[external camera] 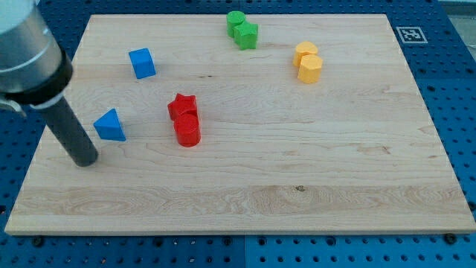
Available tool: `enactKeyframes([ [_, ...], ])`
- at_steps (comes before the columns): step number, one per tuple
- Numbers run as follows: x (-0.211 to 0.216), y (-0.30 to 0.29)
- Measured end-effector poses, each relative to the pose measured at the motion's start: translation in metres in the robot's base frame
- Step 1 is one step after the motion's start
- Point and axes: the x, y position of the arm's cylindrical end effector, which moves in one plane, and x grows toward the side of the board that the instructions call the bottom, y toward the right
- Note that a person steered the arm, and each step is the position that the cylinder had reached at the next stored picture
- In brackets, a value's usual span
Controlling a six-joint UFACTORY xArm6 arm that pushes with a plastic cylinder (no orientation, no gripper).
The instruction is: Move the blue triangle closer to the blue cube
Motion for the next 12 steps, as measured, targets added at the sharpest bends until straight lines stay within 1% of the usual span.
enactKeyframes([
  [1, 0.000, 0.012],
  [2, -0.009, 0.012],
  [5, -0.076, 0.012],
  [9, -0.182, 0.021],
  [10, -0.185, 0.011],
  [11, -0.184, -0.030],
  [12, -0.163, -0.046],
])
